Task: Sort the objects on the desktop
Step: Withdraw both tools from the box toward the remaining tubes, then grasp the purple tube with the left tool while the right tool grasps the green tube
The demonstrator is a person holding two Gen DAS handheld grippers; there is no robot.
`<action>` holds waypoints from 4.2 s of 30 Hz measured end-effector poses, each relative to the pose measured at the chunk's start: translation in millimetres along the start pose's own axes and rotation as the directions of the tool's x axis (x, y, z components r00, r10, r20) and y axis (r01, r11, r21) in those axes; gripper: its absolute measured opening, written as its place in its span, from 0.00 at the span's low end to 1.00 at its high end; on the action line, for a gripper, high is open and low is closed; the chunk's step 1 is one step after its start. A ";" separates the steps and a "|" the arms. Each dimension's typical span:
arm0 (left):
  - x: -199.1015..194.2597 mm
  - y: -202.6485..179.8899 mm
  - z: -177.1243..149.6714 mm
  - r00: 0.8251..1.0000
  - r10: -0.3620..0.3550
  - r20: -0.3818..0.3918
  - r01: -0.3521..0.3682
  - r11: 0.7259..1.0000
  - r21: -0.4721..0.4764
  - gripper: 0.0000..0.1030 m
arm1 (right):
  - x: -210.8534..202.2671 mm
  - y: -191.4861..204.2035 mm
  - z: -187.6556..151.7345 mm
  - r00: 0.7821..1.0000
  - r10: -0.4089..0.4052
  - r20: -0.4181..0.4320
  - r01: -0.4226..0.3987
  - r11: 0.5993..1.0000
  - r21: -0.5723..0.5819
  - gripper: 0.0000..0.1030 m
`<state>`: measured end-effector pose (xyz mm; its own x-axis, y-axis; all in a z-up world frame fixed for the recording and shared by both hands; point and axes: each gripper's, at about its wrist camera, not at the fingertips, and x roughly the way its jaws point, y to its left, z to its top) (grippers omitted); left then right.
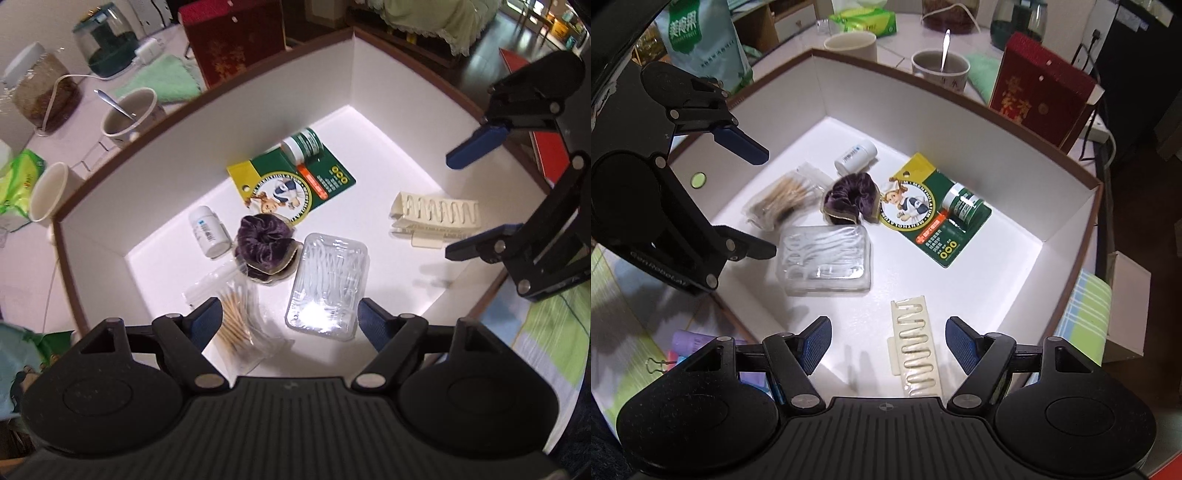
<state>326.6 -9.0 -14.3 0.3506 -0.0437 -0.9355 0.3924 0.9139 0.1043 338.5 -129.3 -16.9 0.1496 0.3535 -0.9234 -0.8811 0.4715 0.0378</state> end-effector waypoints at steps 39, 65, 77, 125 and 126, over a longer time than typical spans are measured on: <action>-82.0 -18.4 -149.4 0.992 0.020 0.125 -0.018 1.000 -0.022 0.75 | -68.5 32.9 -111.1 0.989 0.040 0.142 -0.075 0.964 0.254 0.69; -0.1 -57.8 -160.2 0.987 -0.153 0.047 0.147 0.983 0.111 0.53 | -19.9 6.1 -180.7 0.992 0.082 0.100 -0.127 0.765 0.632 0.69; 17.9 -50.6 -160.3 0.984 -0.175 0.035 0.171 0.981 0.092 0.25 | -9.9 14.8 -178.4 0.987 0.111 0.115 -0.160 0.731 0.664 0.69; 2.0 -8.4 -236.3 0.991 -0.117 0.069 0.130 0.966 -0.225 0.26 | 25.1 113.8 -159.7 1.000 -0.017 0.012 0.015 0.986 0.167 0.23; 3.2 -8.0 -233.5 0.991 -0.113 0.070 0.126 0.966 -0.225 0.26 | 25.3 115.2 -160.4 1.000 -0.025 0.020 0.021 0.984 0.177 0.23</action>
<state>126.0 77.8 -96.9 0.3625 -0.1750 -0.9154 0.2321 0.9682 -0.0932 168.8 -195.7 -97.1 0.1800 0.3578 -0.9163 -0.7847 0.6139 0.0856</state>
